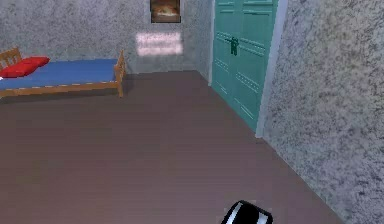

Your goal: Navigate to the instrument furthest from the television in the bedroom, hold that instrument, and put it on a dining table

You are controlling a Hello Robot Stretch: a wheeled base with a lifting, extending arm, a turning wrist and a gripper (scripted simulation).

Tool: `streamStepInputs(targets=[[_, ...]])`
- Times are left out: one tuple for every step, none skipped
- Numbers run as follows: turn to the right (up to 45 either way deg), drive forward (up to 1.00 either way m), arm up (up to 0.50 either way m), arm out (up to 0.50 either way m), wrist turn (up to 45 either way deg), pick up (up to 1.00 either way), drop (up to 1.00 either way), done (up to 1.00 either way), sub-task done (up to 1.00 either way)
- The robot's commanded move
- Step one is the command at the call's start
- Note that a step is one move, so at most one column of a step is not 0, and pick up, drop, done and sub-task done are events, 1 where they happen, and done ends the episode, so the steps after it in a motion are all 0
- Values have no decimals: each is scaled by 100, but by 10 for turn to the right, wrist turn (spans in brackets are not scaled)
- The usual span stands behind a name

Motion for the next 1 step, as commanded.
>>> streamStepInputs(targets=[[150, 0, 0, 0, 0, 0, 0, 0, 0]])
